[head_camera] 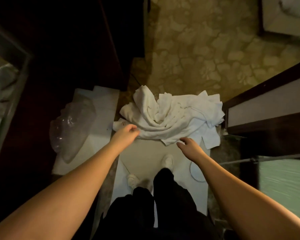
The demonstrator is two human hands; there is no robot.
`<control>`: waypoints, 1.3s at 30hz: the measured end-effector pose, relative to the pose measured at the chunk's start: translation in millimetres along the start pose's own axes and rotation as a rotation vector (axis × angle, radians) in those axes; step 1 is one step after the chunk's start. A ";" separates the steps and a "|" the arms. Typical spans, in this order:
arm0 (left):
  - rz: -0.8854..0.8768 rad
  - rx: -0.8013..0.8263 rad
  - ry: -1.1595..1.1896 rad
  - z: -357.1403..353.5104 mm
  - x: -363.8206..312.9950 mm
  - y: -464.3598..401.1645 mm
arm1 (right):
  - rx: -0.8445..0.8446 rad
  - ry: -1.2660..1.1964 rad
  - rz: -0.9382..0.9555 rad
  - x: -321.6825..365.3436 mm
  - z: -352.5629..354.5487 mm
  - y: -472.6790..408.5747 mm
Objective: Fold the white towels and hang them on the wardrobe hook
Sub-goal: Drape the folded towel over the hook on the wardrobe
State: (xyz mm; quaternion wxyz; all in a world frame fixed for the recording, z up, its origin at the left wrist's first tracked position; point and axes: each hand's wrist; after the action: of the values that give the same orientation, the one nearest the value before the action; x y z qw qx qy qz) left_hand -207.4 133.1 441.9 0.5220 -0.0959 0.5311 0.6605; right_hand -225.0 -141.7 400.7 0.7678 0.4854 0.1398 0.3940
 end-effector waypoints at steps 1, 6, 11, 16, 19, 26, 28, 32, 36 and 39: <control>0.006 0.034 -0.016 -1.2 -2.3 -23.1 | 0.011 -0.005 -0.023 1.7 5.8 -18.9; 0.049 0.067 -0.083 -12.0 -13.1 -138.6 | 0.066 -0.035 -0.089 14.1 33.9 -119.0; 0.039 0.097 -0.141 -46.2 0.5 -247.9 | 0.083 -0.022 -0.066 33.7 46.0 -229.0; 0.063 0.132 -0.152 -93.9 49.0 -361.0 | 0.110 0.054 -0.025 50.1 15.7 -343.2; 0.055 0.153 -0.173 -122.9 81.1 -421.6 | 0.113 0.050 0.000 59.9 -11.4 -406.6; -0.095 0.152 -0.227 -168.0 133.1 -539.4 | -0.014 -0.131 0.045 110.5 -42.6 -532.7; -0.124 0.138 -0.183 -175.0 134.5 -575.3 | -0.048 -0.282 0.024 122.9 -38.0 -566.7; -0.108 0.130 -0.120 -191.7 137.2 -635.1 | -0.021 -0.553 -0.025 129.7 -28.2 -628.9; -0.114 0.177 -0.148 -214.9 142.5 -657.7 | 0.181 -0.869 -0.085 129.1 -27.5 -658.9; -0.031 0.128 0.193 -221.0 140.9 -647.8 | 0.323 -0.980 -0.074 127.2 -28.3 -642.9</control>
State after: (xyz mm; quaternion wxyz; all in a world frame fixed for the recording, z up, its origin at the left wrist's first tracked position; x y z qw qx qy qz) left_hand 149.2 -31.8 -135.9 0.4836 -0.1339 0.6184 0.6048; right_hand 142.5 -169.8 -141.9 0.6718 0.7202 -0.1598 0.0663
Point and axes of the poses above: each hand's wrist, its own y-axis away from the middle knuckle, its own z-axis out of the back of the hand, x = y × z, and after that the axes turned 13 degrees about -z, right-handed
